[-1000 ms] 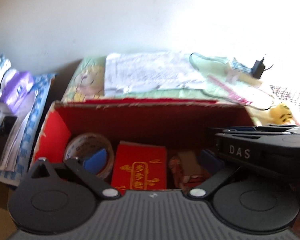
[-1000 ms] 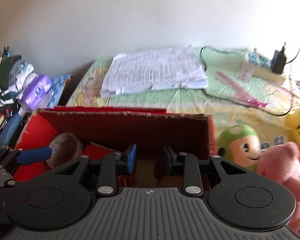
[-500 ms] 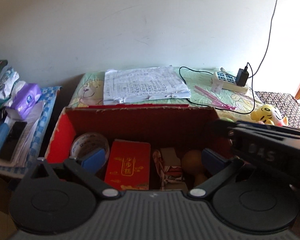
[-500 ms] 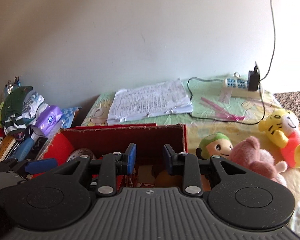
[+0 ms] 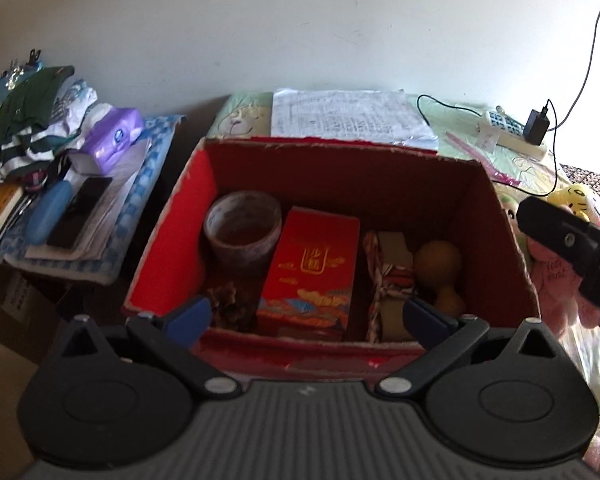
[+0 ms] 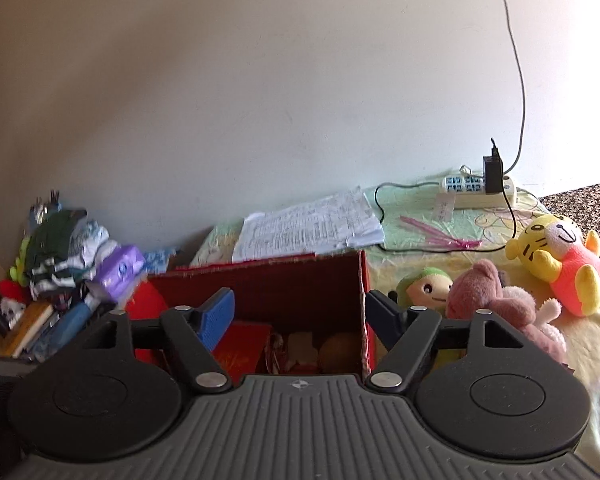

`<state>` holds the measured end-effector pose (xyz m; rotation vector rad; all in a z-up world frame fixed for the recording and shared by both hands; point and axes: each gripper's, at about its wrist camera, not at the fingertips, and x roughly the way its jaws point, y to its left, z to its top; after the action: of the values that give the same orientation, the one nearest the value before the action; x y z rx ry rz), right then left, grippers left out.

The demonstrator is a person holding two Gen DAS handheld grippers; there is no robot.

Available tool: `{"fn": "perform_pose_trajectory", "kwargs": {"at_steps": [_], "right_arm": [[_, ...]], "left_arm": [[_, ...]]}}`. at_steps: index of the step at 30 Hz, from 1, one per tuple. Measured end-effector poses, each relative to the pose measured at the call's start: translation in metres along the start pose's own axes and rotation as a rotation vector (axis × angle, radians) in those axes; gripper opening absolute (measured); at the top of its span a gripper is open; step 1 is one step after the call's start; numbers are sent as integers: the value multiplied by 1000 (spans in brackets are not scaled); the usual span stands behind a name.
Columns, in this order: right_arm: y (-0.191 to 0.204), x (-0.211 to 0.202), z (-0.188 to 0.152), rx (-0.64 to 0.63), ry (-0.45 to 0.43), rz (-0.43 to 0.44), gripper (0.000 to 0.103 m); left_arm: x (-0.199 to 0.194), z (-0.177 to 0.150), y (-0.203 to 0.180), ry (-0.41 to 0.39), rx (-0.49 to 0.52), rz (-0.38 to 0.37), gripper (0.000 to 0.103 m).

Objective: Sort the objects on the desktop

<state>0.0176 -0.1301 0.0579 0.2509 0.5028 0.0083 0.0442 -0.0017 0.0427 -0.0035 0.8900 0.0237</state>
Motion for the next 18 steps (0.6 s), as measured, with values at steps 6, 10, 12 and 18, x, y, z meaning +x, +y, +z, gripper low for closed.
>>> {"fn": "perform_pose_trajectory", "kwargs": {"at_steps": [6,10,12,18], "right_arm": [[9,-5,-11,-37,85,43,74],[11,-7,-15,-20,120,46,73],[11,-6,-17,-25,136,29,73],[9,-5,-19,-4,175,16,73]], "left_arm": [[-9,-7,1,32,18,10,102],[-8,-14,-3,76,45,1,102],[-6,-17,-6,91,61,3,102],[-4,-16,-1,120,38,73,102]]}}
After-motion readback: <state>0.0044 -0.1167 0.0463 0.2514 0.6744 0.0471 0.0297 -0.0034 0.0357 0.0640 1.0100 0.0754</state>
